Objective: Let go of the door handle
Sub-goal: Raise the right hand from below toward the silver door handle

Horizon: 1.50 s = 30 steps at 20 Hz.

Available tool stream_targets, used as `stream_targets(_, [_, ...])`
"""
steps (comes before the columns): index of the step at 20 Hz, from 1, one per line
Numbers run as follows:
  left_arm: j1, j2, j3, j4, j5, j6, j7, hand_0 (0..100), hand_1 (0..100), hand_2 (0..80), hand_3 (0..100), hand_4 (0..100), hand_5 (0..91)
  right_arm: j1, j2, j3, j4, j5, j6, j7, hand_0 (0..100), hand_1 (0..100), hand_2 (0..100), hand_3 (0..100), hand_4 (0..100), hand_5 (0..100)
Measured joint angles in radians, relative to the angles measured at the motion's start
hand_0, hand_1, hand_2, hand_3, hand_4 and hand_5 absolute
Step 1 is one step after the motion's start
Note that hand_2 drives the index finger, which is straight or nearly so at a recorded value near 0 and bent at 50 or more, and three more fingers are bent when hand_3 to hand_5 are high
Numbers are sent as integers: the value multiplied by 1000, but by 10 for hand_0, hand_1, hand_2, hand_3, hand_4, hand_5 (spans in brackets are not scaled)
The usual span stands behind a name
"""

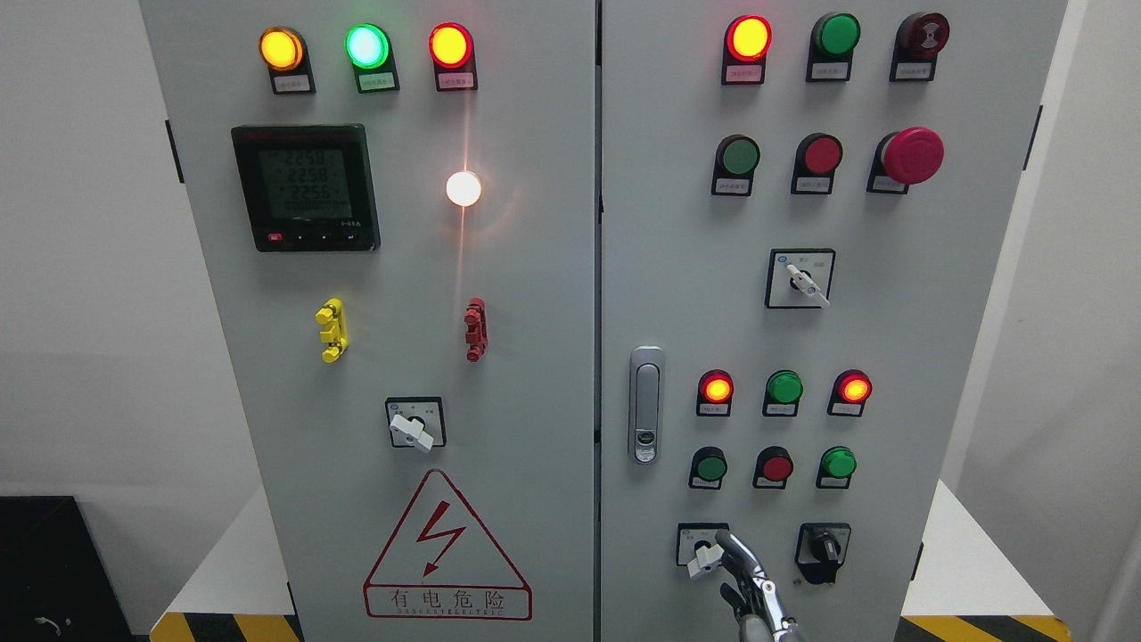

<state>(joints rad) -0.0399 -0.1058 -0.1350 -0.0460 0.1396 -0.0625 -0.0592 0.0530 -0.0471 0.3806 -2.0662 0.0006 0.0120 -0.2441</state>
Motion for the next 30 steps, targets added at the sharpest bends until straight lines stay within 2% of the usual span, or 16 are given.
stream_targets(6, [0,0,0,0,0,0,0,120,556,0,0,0,0,5,-2,0,-1,0,0,0,211,51,0,140,138,103])
stream_targets(9, [0,0,0,0,0,0,0,120,556,0,0,0,0,6,-3,0,-1,0,0,0,215,72,0,159,163,149])
stream_targets(11, [0,0,0,0,0,0,0,120,556,0,0,0,0,6,-4,0,-1,-1,0,0,224,101,0,213,229,208])
stream_targets(14, [0,0,0,0,0,0,0,120,556,0,0,0,0,3,-4,0,-4,-1,0,1,255,156,0,310,375,374])
stream_targets(19, [0,0,0,0,0,0,0,120,556,0,0,0,0,-1,-5,0,-9,9,0,1,321,226,0,422,504,516])
stream_targets(22, [0,0,0,0,0,0,0,120,556,0,0,0,0,-5,-6,0,-11,38,0,1,370,237,4,601,684,731])
stream_targets(24, [0,0,0,0,0,0,0,120,556,0,0,0,0,-18,-6,-1,-12,59,0,1,397,250,14,668,754,819])
stream_targets(29, [0,0,0,0,0,0,0,120,556,0,0,0,0,-39,-5,-1,-14,121,0,1,436,270,21,750,812,891])
stream_targets(30, [0,0,0,0,0,0,0,120,556,0,0,0,0,-41,-5,-1,-14,133,1,1,446,294,19,777,848,910])
